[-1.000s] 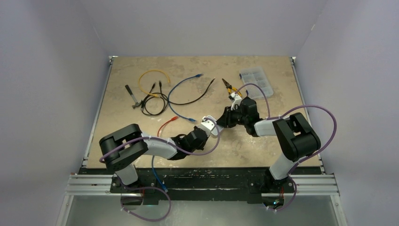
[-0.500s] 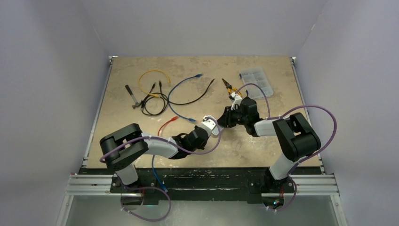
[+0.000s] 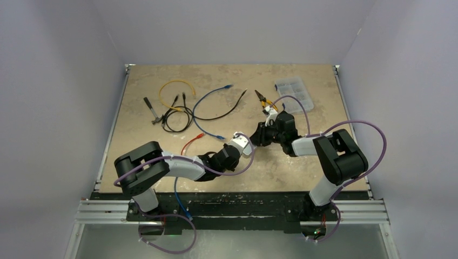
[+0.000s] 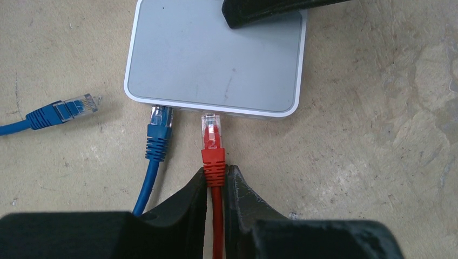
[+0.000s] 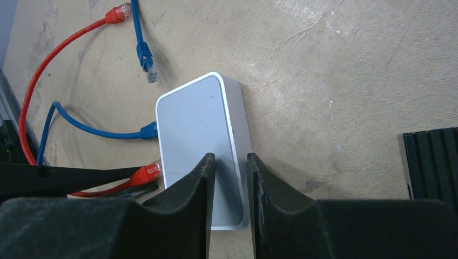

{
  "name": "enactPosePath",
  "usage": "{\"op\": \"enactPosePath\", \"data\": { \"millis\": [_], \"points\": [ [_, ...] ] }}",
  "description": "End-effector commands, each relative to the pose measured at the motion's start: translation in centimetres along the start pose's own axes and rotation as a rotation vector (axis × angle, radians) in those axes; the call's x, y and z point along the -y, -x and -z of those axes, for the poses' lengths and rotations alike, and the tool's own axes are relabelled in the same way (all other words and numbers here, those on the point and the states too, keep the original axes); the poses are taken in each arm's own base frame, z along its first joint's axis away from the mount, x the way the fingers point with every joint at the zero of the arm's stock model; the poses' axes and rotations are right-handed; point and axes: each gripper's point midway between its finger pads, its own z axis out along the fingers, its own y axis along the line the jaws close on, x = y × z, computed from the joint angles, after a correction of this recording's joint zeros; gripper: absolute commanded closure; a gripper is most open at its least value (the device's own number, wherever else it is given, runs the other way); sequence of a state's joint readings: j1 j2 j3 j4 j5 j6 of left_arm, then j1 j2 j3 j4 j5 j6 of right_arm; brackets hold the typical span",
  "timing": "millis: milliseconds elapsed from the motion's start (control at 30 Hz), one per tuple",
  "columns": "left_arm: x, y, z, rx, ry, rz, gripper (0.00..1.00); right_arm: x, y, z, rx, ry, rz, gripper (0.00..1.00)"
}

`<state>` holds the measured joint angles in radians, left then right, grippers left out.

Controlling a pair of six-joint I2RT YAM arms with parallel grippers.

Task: Insert the plug into the switch port
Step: Insert the connector into the switch port.

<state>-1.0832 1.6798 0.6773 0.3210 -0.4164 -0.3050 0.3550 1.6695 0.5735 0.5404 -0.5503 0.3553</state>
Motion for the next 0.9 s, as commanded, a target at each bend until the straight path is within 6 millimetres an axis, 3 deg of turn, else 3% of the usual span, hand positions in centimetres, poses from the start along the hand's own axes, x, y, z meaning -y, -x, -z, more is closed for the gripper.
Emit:
{"op": "enactPosePath", "data": {
  "millis": [0,867],
  "points": [
    [-0.2,-1.4,0.4,-0.078,0.004,-0.027,1.0,-1.4,-0.1,-0.3,-0.019,0.067,0.016,0.7],
    [0.0,-2.9,0.3,-0.148,-0.043,-0.063,1.0,-0.7,-1.1,-0.8,-0.056,0.051,-0.003,0.73]
  ]
}}
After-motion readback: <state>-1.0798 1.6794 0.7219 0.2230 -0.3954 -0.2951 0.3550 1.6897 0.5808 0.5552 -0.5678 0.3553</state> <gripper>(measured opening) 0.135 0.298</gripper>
